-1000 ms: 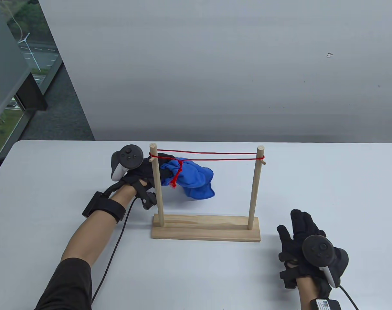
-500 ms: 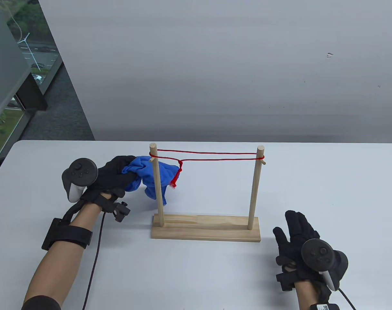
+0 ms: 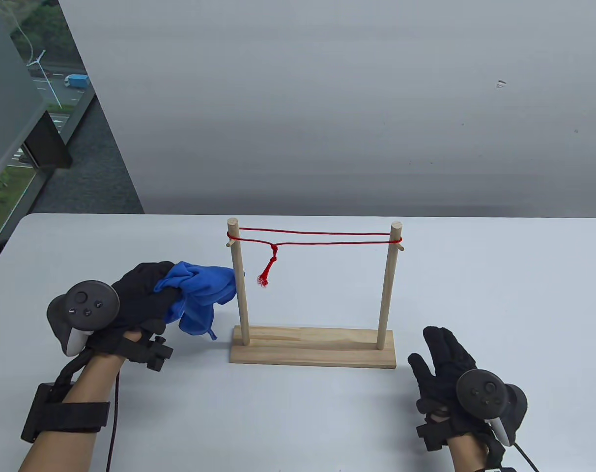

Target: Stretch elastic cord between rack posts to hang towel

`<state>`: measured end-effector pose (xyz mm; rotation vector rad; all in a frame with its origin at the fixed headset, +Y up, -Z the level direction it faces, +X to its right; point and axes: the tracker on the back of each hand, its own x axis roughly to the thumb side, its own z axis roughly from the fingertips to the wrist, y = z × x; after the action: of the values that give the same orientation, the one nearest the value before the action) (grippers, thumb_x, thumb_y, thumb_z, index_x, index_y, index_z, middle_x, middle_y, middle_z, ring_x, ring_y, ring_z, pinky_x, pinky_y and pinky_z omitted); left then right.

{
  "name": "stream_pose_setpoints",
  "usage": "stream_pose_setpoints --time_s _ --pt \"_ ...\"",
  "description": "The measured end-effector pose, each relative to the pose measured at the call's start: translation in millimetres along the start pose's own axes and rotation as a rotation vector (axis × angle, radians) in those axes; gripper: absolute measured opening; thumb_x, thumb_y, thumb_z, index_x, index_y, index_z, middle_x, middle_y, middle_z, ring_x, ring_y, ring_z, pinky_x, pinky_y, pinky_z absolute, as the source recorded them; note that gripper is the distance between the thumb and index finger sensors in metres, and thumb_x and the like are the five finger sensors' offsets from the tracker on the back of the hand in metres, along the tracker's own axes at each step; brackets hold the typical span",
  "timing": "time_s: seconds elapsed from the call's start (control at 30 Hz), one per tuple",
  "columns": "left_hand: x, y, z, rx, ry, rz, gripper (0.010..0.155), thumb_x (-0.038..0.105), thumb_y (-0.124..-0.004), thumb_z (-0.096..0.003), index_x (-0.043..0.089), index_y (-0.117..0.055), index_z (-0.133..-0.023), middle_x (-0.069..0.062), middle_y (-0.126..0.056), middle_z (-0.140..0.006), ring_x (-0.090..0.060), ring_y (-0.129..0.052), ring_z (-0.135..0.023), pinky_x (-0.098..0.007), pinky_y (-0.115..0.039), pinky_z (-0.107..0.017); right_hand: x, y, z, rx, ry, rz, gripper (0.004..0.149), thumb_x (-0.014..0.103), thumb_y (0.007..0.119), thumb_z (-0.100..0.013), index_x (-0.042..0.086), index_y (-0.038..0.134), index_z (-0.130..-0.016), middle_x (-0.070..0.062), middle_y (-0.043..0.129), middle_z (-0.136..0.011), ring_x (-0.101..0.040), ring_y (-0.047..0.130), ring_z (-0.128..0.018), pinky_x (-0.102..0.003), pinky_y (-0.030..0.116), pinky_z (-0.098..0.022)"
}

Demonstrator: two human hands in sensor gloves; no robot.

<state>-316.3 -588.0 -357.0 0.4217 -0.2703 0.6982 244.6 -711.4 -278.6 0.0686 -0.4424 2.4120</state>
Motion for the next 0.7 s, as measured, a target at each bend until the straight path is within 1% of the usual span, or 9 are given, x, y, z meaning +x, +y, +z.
stream_pose_setpoints --time_s 0.13,0.2,0.3,0.4,0.53,0.7 --pt "22.7 14.2 14.7 0.041 -0.041 -0.062 0.043 0.039 -0.093 -0.036 0.022 -0.093 -0.075 -0.005 -0.1 -0.068 -0.031 -0.102 -0.043 -0.049 -0.084 -0.042 6.1 -1.5 3.1 -0.004 -0.014 -0.072 0.068 0.05 0.072 -0.046 0.015 0.053 -0.101 -0.017 0.053 -0.105 -0.044 0.063 -0.094 -0.074 0.044 -0.06" --pt "32.1 20.4 21.2 0.057 -0.053 -0.069 0.042 0.039 -0.093 -0.0353 0.022 -0.094 -0.074 -0.005 -0.101 -0.066 -0.031 -0.102 -0.041 -0.049 -0.085 -0.041 10.2 -1.3 3.6 -0.001 -0.031 -0.076 0.068 0.05 0.072 -0.046 0.015 0.053 -0.101 -0.017 0.053 -0.105 -0.044 0.063 -0.094 -0.074 0.045 -0.06" --pt "48.4 28.1 29.8 0.054 -0.066 -0.056 0.042 0.038 -0.094 -0.034 0.021 -0.095 -0.072 -0.006 -0.102 -0.064 -0.031 -0.103 -0.038 -0.049 -0.085 -0.039 15.8 0.0 3.7 0.011 -0.05 -0.1 0.068 0.05 0.071 -0.046 0.015 0.052 -0.102 -0.018 0.052 -0.105 -0.044 0.063 -0.094 -0.073 0.048 -0.06" --pt "65.8 33.9 36.3 0.048 -0.095 -0.101 0.042 0.04 -0.094 -0.0324 0.022 -0.097 -0.07 -0.004 -0.104 -0.061 -0.029 -0.103 -0.035 -0.047 -0.086 -0.036 20.9 -1.1 4.7 0.001 -0.072 -0.129 0.068 0.05 0.072 -0.046 0.015 0.052 -0.102 -0.018 0.052 -0.105 -0.044 0.063 -0.094 -0.073 0.048 -0.06" --pt "81.7 34.8 42.4 0.023 -0.125 -0.092 0.042 0.041 -0.093 -0.0321 0.023 -0.097 -0.07 -0.003 -0.105 -0.061 -0.028 -0.104 -0.034 -0.046 -0.087 -0.036 25.1 -4.2 5.8 -0.02 -0.098 -0.129 0.068 0.05 0.072 -0.046 0.015 0.054 -0.101 -0.018 0.054 -0.104 -0.043 0.067 -0.092 -0.072 0.054 -0.058" --pt "88.4 24.8 42.0 -0.004 -0.127 -0.006 0.043 0.042 -0.093 -0.0326 0.023 -0.097 -0.071 -0.003 -0.105 -0.062 -0.028 -0.104 -0.035 -0.046 -0.087 -0.036 36.3 -2.3 0.8 -0.001 -0.16 -0.159 0.068 0.05 0.075 -0.045 0.015 0.056 -0.1 -0.018 0.059 -0.102 -0.041 0.077 -0.085 -0.066 0.068 -0.052"
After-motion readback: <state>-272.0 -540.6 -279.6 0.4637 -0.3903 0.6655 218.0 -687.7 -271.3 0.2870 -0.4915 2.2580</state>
